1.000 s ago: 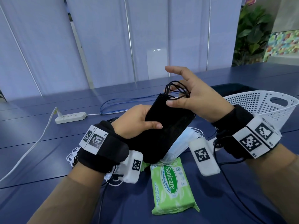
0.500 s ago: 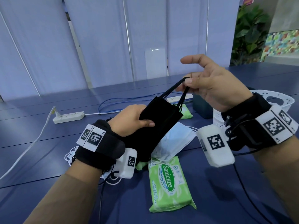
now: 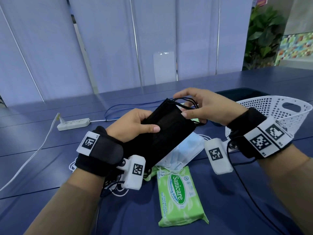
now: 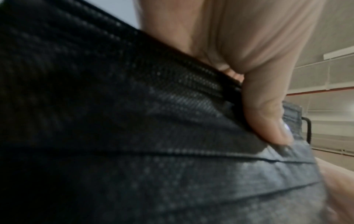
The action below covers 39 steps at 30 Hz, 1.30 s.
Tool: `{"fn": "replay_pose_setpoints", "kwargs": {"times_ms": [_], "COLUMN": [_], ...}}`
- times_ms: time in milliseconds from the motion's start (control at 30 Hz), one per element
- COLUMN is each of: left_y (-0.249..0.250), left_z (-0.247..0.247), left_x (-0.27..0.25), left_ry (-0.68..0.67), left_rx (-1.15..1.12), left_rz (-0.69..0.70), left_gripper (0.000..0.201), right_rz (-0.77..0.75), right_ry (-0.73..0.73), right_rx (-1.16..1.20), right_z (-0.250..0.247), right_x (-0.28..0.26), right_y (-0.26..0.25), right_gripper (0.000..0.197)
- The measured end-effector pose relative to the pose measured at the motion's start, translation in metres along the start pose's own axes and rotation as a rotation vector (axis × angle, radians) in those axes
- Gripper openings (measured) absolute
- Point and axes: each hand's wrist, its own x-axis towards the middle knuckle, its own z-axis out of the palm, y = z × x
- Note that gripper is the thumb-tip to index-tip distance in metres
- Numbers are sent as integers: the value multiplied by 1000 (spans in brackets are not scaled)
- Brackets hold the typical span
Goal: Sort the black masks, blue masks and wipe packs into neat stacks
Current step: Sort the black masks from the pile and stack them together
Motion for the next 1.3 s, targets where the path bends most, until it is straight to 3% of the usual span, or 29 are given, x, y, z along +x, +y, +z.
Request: {"fn": "replay_pose_setpoints", "kwargs": {"times_ms": [100,267,467,633,700,733,767,867,967,1067,1167,1300], "left_y": [-3,-7,-8,6,10,12,13,11,5,3,3,6], "left_z": [-1,-3,-1,6,11,13,14,15,20,26,28,10], "left_x": [2,2,2,-2,-1,1,4,9,12,14,14,6], "left_ry": [2,-22,6,99,171,224,284,423,465,468,471,372], "left_rx": [13,106,167,-174,-336,-399,-458,-568,-584,-635,-603,-434], "left_rz": [-12,-55,-69,-41,-20,-22,-33,-50,-48,-59,-77,-163], "left_gripper": [38,16,15,20,18,17,18,20,20,20,21,33], "right_rz": [-25,-85,-204,-48,31,78,141,296,320,258,164,140], "right_ry": [-28,82,226,362,328,280,230,16,-204,-139,32,241], "right_rx": [43,82,468,911,995,977,933,816,724,774,822,683], "right_z": [-1,-5,-8,-9,-6,-4,-1,15,39,55,59,59], "right_x": [0,-2,-2,5,9,10,11,14,13,14,17,21], "right_y": [0,-4,-9,-5,2,6,12,25,27,24,24,27], "right_gripper": [37,35,30,20,9,5,13,53,55,48,32,24]}}
